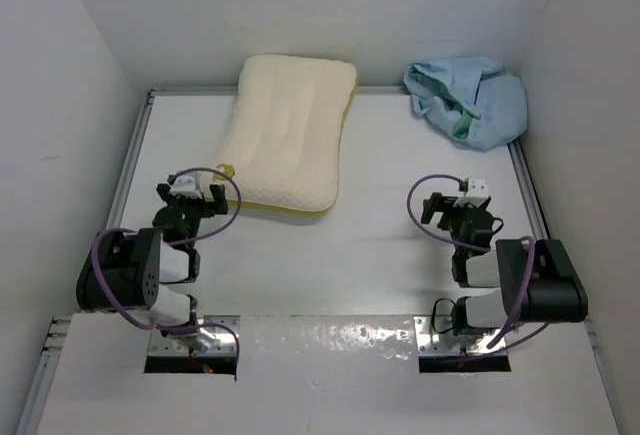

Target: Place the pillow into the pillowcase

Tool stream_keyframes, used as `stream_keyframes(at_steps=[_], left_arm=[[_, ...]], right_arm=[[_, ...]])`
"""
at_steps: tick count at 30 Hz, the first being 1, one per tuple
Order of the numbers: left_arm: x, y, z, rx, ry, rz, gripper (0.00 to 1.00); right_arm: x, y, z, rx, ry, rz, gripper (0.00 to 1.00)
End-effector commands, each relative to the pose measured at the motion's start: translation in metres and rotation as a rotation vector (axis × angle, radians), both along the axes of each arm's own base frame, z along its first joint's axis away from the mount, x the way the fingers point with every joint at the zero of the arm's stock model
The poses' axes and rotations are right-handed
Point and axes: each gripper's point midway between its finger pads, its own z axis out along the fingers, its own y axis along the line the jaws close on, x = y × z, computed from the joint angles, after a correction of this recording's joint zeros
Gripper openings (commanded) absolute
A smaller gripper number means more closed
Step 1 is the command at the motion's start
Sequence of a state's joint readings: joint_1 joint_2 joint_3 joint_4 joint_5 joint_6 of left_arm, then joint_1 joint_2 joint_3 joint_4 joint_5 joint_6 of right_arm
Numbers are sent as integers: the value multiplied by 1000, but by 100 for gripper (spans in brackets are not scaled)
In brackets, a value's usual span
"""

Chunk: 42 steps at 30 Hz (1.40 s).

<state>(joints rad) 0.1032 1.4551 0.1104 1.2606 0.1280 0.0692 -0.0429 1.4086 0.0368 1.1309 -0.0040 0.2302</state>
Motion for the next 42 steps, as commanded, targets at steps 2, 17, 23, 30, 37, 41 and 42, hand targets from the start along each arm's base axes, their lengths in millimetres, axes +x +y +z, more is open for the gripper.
stream_keyframes(at_steps=[2,17,23,30,37,41,42], left_arm=[[8,-1,22,-2,-82,-24,100],[122,90,186,369,639,-321,100],[68,217,418,709,102,727,100],[95,71,354,600,180,179,58],[109,-1,290,271,422,-159,86],[107,-35,206,214,537,-314,100],[106,-52,181,252,574,-360,100]], right_arm=[[-19,4,-13,-4,29,21,99],[101,-12,251,-883,108,-167,99],[188,41,264,-292,142,163,61],[265,16,185,-103,244,-42,75],[300,-16,150,-95,228,-131,99],[318,-42,124,-86,238,-174,99],[324,-51,110,-95,251,-199,99]])
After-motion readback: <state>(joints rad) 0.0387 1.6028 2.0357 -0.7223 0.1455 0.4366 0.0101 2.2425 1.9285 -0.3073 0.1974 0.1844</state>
